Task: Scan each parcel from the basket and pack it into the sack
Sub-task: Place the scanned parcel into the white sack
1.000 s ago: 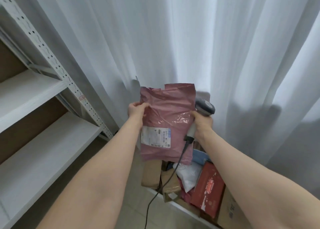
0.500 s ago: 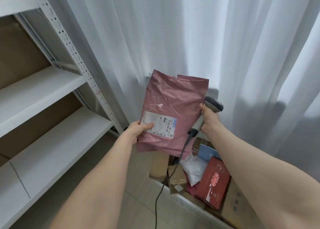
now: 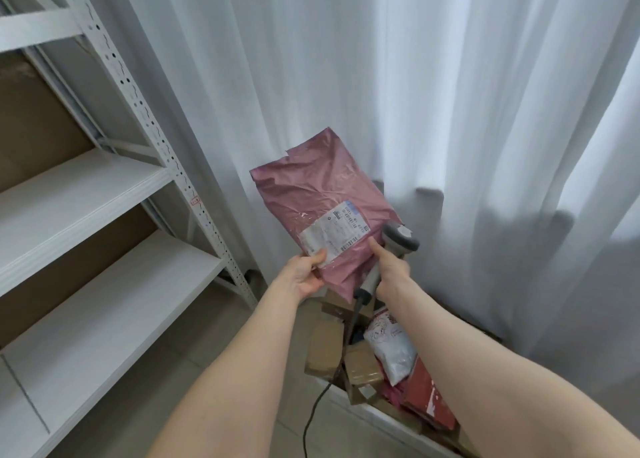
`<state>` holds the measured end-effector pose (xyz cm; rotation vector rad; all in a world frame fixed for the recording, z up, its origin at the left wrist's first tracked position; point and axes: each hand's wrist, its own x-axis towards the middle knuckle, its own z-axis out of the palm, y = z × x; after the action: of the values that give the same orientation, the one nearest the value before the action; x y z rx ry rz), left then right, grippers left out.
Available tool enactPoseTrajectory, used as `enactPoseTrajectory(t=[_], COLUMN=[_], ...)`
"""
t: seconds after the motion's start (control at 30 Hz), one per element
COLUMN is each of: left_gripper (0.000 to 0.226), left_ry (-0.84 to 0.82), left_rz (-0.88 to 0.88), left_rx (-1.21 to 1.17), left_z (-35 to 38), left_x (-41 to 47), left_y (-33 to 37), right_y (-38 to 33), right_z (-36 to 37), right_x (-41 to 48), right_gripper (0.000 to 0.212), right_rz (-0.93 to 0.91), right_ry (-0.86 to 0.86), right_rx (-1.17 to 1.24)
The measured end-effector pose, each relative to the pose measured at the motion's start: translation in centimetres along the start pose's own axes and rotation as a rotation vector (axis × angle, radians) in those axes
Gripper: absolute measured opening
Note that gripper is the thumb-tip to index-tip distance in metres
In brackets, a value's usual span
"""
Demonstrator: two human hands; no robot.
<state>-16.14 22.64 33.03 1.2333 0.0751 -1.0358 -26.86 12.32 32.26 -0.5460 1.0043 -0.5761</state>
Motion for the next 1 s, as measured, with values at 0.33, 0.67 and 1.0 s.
enactPoseTrajectory(t=[0.33,0.67,1.0], left_gripper=[0.015,0.047,0.018], left_ry=[-0.153,0.196,-0.037], left_rz=[-0.069,-0.086,-0.245], left_rx=[0.230,-0.217,0.061], left_z=[-0.5,-1.4,-1.6], left_x=[0.2,1.3,0.6], left_y=[1.5,3.9,2.9], right_y=[-2.2,-3.3,-4.6], right_z=[0.4,0.1,-2.0], right_x=[1.1,1.3,2.3], right_gripper=[0.023,0.026,0.019], right_rz=[-0.177,-0.356,-0.459], right_ry=[0.117,0.064,0.195], right_rx=[-0.132,-0.392,-0.563])
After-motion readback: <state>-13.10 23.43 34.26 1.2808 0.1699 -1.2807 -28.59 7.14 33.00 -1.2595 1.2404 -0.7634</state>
